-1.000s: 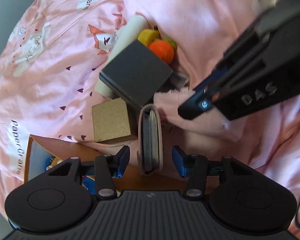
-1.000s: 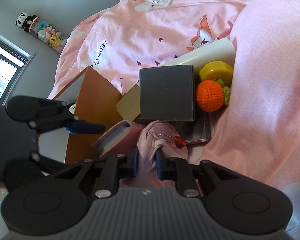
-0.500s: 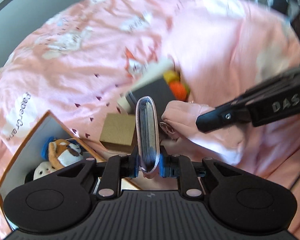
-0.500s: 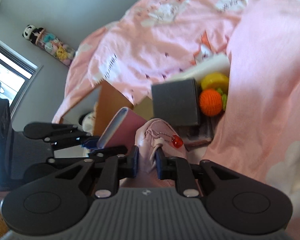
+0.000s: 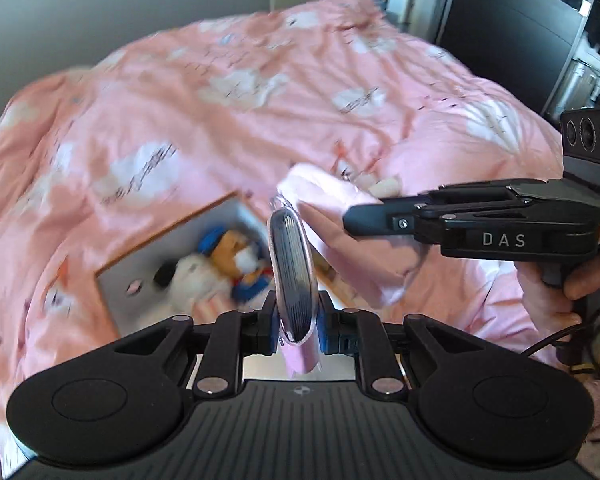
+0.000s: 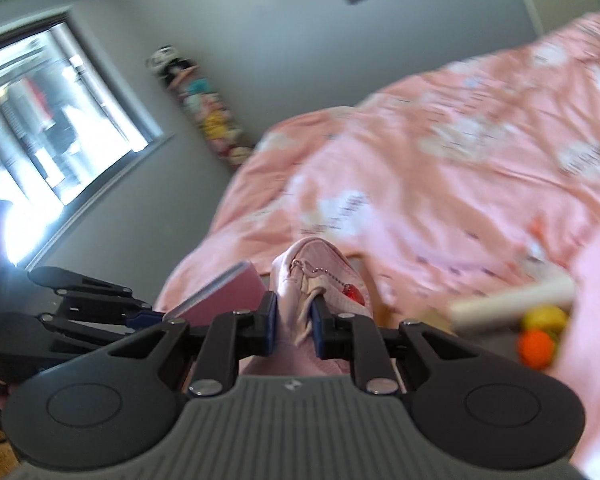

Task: Organize objects
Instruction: 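Carry the wallet with the left gripper while the right gripper carries the bag into the box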

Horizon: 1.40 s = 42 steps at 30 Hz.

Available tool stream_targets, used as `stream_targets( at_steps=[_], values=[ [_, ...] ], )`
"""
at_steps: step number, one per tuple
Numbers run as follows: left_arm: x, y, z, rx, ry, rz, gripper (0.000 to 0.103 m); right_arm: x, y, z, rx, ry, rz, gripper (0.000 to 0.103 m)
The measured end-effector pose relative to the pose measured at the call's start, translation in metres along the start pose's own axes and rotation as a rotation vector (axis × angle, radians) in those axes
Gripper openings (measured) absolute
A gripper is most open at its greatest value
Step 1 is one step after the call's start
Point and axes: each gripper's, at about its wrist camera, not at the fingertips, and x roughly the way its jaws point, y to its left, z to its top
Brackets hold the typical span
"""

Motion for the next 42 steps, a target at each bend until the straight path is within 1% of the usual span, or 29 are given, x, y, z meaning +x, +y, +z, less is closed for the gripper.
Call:
stream_targets(
  at_steps=[2, 6, 11, 14, 19, 25, 30, 33, 36, 39, 41, 42],
  values=[
    [0.007, 0.020, -0.010, -0.052, 0.062, 0.017, 0.020, 0.020, 0.012, -0.001, -0.006, 0.033, 0.035, 0.019],
    [0.030, 0.055, -0.022, -0.143, 0.159, 0.086, 0.020, 0.067, 0.020, -0.014, 0.043, 0.093, 0.115, 0.019],
    [0.052, 0.097, -0.018, -0.244, 0.258, 0.104, 0.020, 0.121, 0.011, -0.024, 0.197, 0.130, 0.222, 0.019],
    [0.067, 0.117, -0.012, -0.277, 0.309, 0.118, 0.020, 0.150, 0.007, -0.027, 0.248, 0.148, 0.225, 0.019],
    [0.096, 0.137, -0.003, -0.292, 0.370, 0.139, 0.021, 0.190, 0.001, -0.029, 0.249, 0.201, 0.191, 0.019],
    [0.121, 0.151, 0.006, -0.296, 0.394, 0.153, 0.021, 0.217, -0.007, -0.032, 0.223, 0.228, 0.151, 0.018],
    [0.135, 0.160, 0.008, -0.299, 0.393, 0.171, 0.021, 0.232, -0.009, -0.031, 0.196, 0.249, 0.120, 0.018],
    [0.138, 0.162, 0.009, -0.290, 0.363, 0.194, 0.022, 0.239, -0.005, -0.031, 0.143, 0.268, 0.085, 0.018],
    [0.142, 0.162, 0.009, -0.254, 0.347, 0.217, 0.022, 0.244, 0.000, -0.032, 0.086, 0.280, 0.049, 0.018],
    [0.145, 0.162, 0.006, -0.244, 0.333, 0.222, 0.024, 0.250, -0.003, -0.034, 0.056, 0.297, 0.024, 0.018],
    [0.146, 0.161, 0.005, -0.233, 0.318, 0.209, 0.025, 0.254, -0.004, -0.038, 0.033, 0.319, -0.020, 0.019],
    [0.146, 0.160, 0.004, -0.223, 0.309, 0.208, 0.026, 0.256, -0.007, -0.040, 0.040, 0.324, -0.017, 0.019]
  ],
)
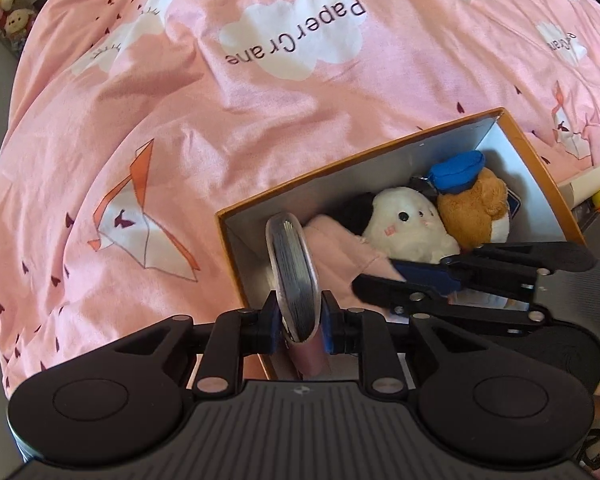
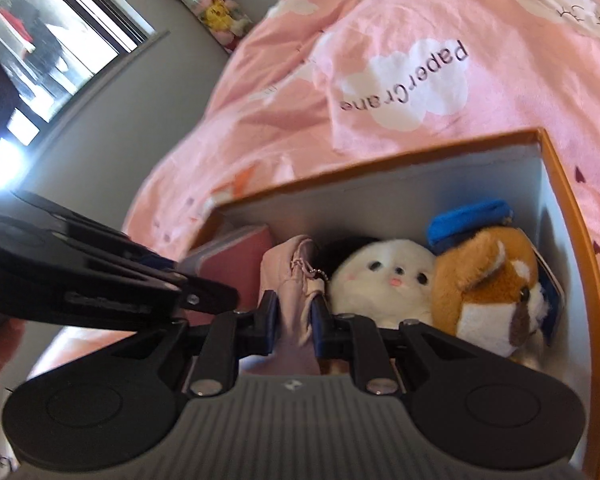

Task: Organize objects
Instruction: 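Carry the wallet with the left gripper while the right gripper carries the bag into the box, then lower the wallet and bag into the box and open both grippers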

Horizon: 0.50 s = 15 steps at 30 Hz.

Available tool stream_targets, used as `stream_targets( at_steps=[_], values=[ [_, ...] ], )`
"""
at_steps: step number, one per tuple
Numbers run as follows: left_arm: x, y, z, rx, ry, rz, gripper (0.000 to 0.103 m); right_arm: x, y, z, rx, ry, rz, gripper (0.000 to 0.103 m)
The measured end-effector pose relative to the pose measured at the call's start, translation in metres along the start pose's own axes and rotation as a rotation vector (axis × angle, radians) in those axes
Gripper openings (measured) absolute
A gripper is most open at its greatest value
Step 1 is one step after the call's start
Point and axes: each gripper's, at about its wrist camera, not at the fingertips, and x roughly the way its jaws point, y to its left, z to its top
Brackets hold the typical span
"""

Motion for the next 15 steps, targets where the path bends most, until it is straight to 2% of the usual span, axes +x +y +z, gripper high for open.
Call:
stream_targets(
  at_steps=[3, 8, 12, 15],
  values=[
    [0.002, -0.002, -0.001, 0.014, -0.009, 0.007, 0.026, 0.003, -0.004, -0.001, 0.013, 0.001, 0.008, 0.019],
    [0.001, 0.004, -0.002, 0.003, -0.027, -0.033, 0.026, 0.002, -0.001, 0.001, 0.009, 0.013, -0.006, 0.019],
    [-0.004, 0.007, -0.007, 0.000, -0.060, -0.069, 0.026, -0.004, 0.004, 0.004, -0.001, 0.025, -0.015, 0.024],
    [-0.006, 0.005, -0.008, 0.007, -0.078, -0.066, 0.028, -0.008, 0.008, 0.003, -0.021, 0.040, -0.028, 0.025]
  ],
)
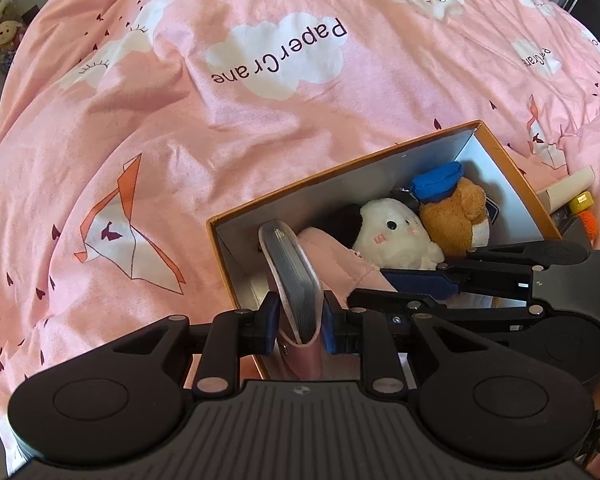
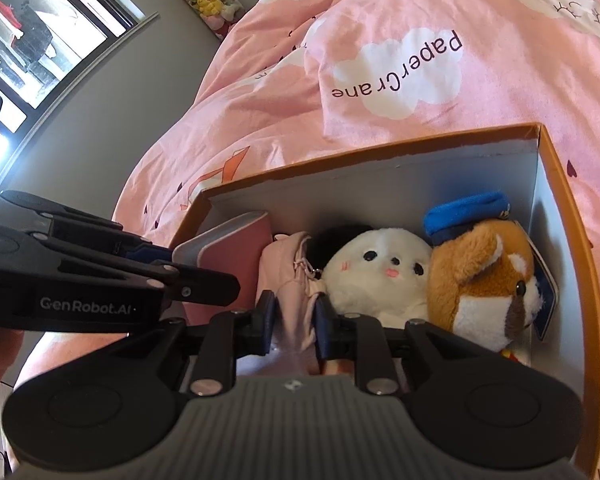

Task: Organize objects
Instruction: 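Lower the wallet and bag into the box and open both grippers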

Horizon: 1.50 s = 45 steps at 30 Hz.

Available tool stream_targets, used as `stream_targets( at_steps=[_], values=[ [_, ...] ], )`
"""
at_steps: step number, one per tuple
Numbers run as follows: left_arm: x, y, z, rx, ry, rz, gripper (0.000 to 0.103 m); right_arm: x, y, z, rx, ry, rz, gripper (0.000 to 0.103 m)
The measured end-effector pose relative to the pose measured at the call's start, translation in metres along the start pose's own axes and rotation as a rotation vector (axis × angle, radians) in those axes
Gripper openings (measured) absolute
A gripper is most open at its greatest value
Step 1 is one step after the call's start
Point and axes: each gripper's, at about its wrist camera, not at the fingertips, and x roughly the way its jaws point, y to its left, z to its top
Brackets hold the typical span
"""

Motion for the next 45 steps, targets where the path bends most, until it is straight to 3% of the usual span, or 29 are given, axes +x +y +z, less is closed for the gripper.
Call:
stream_targets(
  at_steps=[3, 10, 18, 23, 31, 38, 45],
  values=[
    [-0.004, 0.000, -0.001, -0.006, -0.023, 0.001, 0.039, -0.007, 0.006, -0.004, -0.054, -0.004, -0.012, 0.032],
    [-0.015, -0.005, -0.006, -0.001, -0.040, -0.018, 0.039, -0.022, 0.026, -0.012, -0.193, -0.019, -0.033, 0.035],
    [-0.044, -0.016, -0.032, 0.062, -0.142, -0.076, 0.043, -0.037, 0.030, -0.025, -0.281, -0.022, -0.054, 0.038],
    [-0.039, -0.025, -0.058, 0.102, -0.199, -0.076, 0.042, -0.041, 0.027, -0.030, -0.322, -0.017, -0.029, 0.043],
    [-0.038, -0.018, -0.071, 0.031, -0.210, -0.067, 0.041, -0.042, 0.028, -0.033, -0.336, 0.003, -0.016, 0.042],
    [-0.032, -0.031, -0.069, 0.123, -0.151, 0.007, 0.040, -0.039, 0.034, -0.040, -0.406, 0.062, -0.019, 0.042],
    [-0.023, -0.034, -0.057, 0.201, -0.131, 0.090, 0.031, -0.026, 0.043, -0.035, -0.470, 0.065, -0.021, 0.024]
  ],
)
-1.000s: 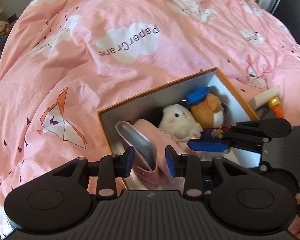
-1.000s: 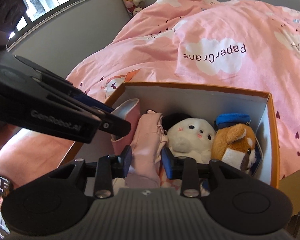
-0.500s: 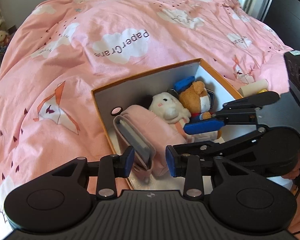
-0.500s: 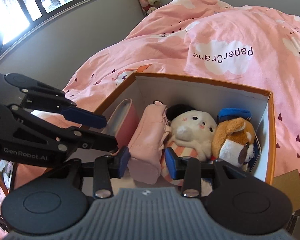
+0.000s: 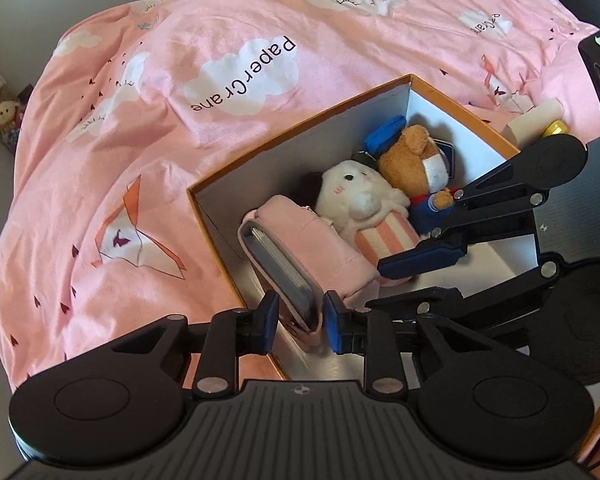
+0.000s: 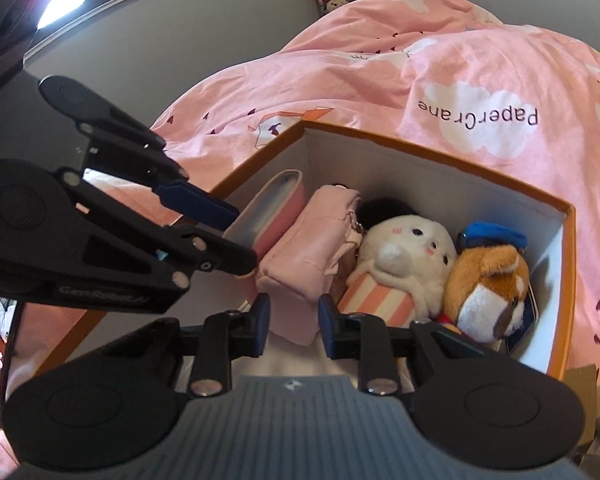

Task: Organize objects
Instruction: 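Lower the wallet and bag into the box and open both grippers, then withdraw both grippers from the box toward the loose items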

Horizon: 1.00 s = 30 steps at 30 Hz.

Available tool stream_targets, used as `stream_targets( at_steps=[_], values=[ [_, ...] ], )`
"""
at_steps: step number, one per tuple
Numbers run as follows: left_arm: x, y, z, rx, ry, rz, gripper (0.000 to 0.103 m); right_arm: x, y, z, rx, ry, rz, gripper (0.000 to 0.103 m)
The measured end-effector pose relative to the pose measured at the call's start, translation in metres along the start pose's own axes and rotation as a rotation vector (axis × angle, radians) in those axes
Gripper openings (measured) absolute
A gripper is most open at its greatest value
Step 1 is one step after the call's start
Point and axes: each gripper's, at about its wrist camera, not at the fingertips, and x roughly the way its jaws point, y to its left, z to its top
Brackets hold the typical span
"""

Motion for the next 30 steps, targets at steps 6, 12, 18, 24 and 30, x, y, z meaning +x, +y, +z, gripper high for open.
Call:
stream_targets(
  at_steps=[6, 12, 18, 24, 30],
  values=[
    [0.006, 0.005, 0.007, 0.015, -0.008, 0.016, 0.030, 0.015, 0.003, 0.007, -0.053, 0.017, -0.036, 0.021],
    [0.014, 0.004, 0.008, 0.011, 0.017, 0.034, 0.027, 0.025, 0.004, 0.005, -0.042, 0.033, -0.057, 0.019],
    [0.013, 0.005, 0.009, -0.012, 0.015, 0.048, 0.028, 0.029, 0.012, 0.007, -0.103, 0.042, -0.084, 0.019],
    [-0.002, 0.015, 0.006, -0.069, -0.009, -0.058, 0.037, 0.024, 0.008, 0.005, -0.077, 0.055, -0.086, 0.025],
    [-0.042, 0.014, 0.001, -0.097, -0.079, -0.109, 0.046, 0.000, 0.014, -0.001, -0.089, 0.034, -0.113, 0.040]
  ],
)
